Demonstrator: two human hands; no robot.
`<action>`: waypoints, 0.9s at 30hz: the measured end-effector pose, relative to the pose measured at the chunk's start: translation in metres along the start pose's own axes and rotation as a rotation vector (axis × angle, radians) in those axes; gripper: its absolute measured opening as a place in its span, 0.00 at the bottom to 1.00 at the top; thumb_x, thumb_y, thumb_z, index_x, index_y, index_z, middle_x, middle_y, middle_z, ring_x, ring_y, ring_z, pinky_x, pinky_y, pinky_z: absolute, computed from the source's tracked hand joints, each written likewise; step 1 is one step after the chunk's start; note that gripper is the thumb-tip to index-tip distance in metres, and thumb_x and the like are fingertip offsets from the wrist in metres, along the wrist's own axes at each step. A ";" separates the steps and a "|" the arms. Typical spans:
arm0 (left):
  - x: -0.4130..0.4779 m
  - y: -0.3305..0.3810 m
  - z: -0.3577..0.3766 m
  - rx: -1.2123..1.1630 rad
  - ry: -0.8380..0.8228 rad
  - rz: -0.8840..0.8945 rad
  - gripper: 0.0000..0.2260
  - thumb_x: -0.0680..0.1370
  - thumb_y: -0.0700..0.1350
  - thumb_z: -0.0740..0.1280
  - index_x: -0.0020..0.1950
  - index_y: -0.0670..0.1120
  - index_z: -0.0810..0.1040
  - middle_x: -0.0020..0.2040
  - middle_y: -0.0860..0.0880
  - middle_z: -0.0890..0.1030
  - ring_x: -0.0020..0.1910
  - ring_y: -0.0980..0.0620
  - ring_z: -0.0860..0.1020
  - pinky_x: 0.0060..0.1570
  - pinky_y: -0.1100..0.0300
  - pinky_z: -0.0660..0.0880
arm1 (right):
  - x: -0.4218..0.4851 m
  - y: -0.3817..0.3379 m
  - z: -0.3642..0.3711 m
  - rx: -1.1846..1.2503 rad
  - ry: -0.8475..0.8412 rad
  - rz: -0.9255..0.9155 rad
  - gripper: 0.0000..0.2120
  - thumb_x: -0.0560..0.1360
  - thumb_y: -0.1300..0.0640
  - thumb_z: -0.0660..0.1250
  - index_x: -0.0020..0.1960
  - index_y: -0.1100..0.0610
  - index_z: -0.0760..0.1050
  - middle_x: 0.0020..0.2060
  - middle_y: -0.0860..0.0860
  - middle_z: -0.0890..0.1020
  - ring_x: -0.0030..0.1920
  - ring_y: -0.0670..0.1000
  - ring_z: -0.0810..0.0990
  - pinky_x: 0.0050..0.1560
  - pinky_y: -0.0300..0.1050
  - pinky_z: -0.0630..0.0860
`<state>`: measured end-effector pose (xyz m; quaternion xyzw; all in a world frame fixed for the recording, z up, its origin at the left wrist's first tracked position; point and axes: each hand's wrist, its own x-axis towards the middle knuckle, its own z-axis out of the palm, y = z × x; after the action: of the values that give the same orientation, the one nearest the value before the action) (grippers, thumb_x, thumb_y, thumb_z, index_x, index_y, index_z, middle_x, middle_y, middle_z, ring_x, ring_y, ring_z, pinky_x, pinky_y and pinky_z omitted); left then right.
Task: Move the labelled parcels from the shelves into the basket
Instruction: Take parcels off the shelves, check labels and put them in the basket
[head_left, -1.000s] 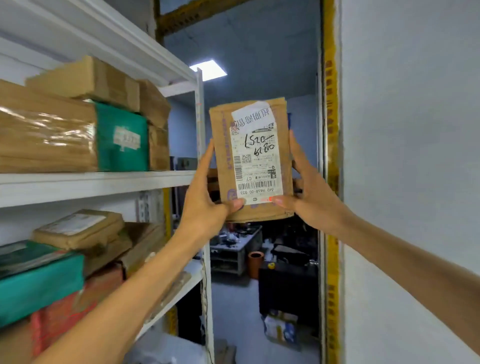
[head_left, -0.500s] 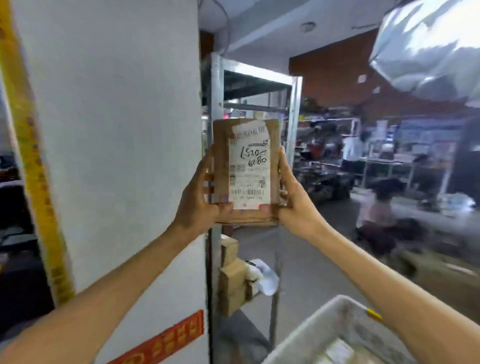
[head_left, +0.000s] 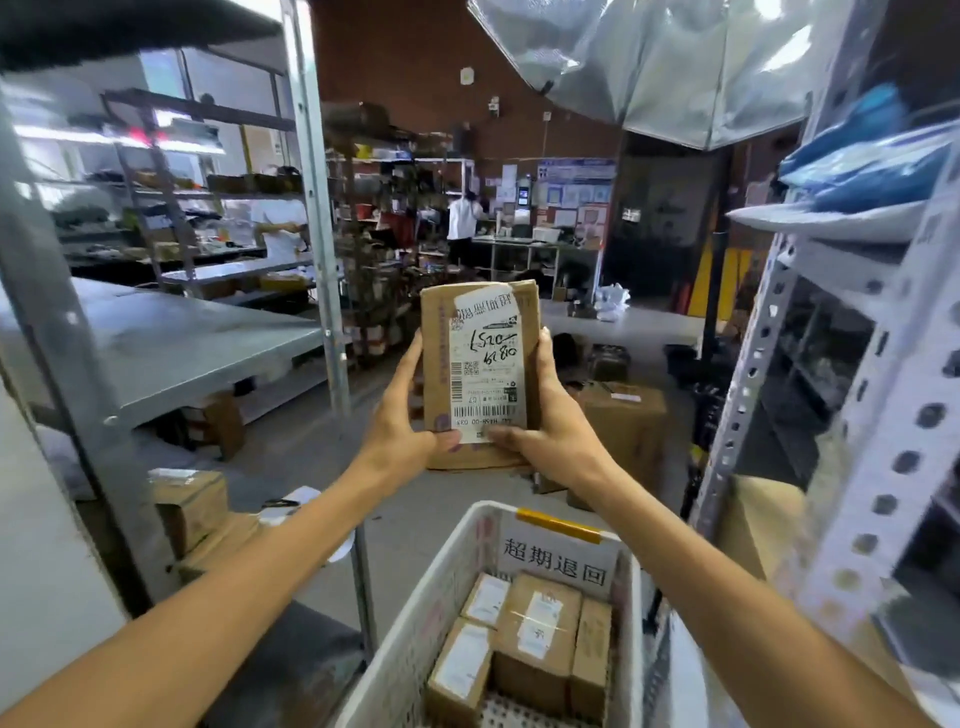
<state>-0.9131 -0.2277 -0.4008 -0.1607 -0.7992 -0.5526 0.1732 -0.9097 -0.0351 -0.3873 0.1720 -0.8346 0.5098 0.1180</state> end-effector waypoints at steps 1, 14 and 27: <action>0.004 -0.010 0.007 -0.014 -0.020 -0.007 0.50 0.66 0.29 0.75 0.78 0.56 0.52 0.67 0.55 0.71 0.57 0.61 0.76 0.53 0.65 0.77 | 0.003 0.010 0.002 -0.020 0.013 0.018 0.59 0.69 0.63 0.75 0.76 0.44 0.30 0.73 0.51 0.66 0.72 0.52 0.66 0.71 0.56 0.67; 0.069 -0.127 0.065 -0.112 -0.372 -0.070 0.50 0.61 0.43 0.75 0.77 0.60 0.52 0.67 0.52 0.73 0.59 0.52 0.76 0.57 0.52 0.76 | 0.020 0.107 0.030 -0.076 0.127 0.276 0.52 0.74 0.61 0.71 0.77 0.56 0.31 0.64 0.41 0.68 0.64 0.38 0.68 0.60 0.22 0.63; 0.037 -0.322 0.116 -0.152 -0.665 -0.471 0.48 0.67 0.31 0.71 0.74 0.67 0.52 0.61 0.54 0.76 0.53 0.56 0.78 0.45 0.60 0.80 | -0.012 0.268 0.157 0.054 0.147 0.712 0.48 0.75 0.62 0.70 0.79 0.45 0.37 0.74 0.43 0.63 0.72 0.42 0.65 0.71 0.44 0.65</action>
<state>-1.1017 -0.2255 -0.6888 -0.1554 -0.7835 -0.5525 -0.2380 -1.0118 -0.0603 -0.6803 -0.1635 -0.8178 0.5517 -0.0120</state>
